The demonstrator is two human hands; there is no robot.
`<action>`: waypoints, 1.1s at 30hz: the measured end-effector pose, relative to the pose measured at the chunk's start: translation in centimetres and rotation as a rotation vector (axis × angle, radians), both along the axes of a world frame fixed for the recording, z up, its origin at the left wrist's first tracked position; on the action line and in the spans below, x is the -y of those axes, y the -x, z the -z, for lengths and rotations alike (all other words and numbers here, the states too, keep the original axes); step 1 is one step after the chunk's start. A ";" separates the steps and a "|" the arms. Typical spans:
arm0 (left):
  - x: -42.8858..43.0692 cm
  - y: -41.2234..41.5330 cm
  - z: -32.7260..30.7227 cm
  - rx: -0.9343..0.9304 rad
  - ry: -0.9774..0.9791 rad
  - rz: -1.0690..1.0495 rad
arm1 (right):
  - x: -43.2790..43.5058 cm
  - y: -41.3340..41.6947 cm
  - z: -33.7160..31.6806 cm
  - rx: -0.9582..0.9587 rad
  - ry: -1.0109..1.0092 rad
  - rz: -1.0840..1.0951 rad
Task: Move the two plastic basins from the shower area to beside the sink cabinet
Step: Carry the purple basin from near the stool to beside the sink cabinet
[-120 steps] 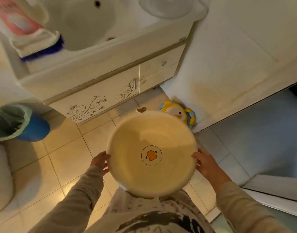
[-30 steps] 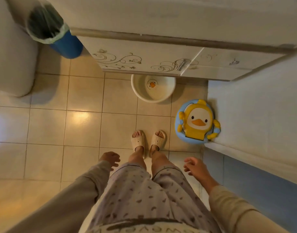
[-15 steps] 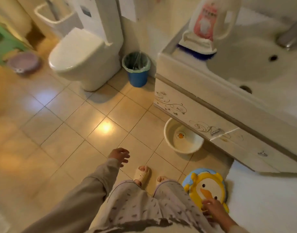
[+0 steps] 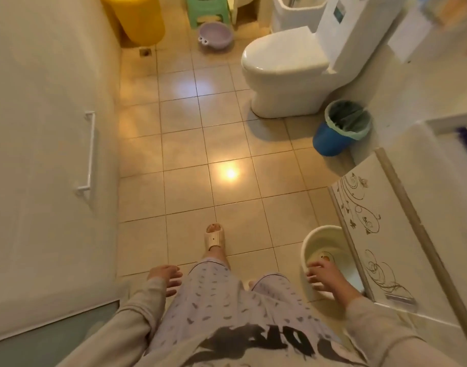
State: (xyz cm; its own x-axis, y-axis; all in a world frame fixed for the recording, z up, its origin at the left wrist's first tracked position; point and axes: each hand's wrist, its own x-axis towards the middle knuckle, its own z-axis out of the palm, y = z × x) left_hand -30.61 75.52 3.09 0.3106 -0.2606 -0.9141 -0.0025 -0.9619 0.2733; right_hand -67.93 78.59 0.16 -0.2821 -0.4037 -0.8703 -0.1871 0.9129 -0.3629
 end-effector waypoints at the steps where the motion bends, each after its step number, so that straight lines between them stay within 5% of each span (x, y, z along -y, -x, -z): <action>1: -0.6 -0.4 0.3 0.005 -0.020 -0.045 | 1.5 -0.4 -0.3 0.012 0.026 -0.023; 12: 2.9 -5.0 2.6 0.042 -0.115 -0.232 | 13.1 -5.7 -1.7 0.046 0.051 -0.196; 27: 30.1 -8.7 -1.4 -0.076 0.097 -0.120 | 25.1 -9.7 -0.6 -0.041 -0.126 -0.095; 33: 35.8 -8.8 -0.4 -0.076 0.042 -0.100 | 33.7 -11.1 0.2 -0.019 -0.121 -0.066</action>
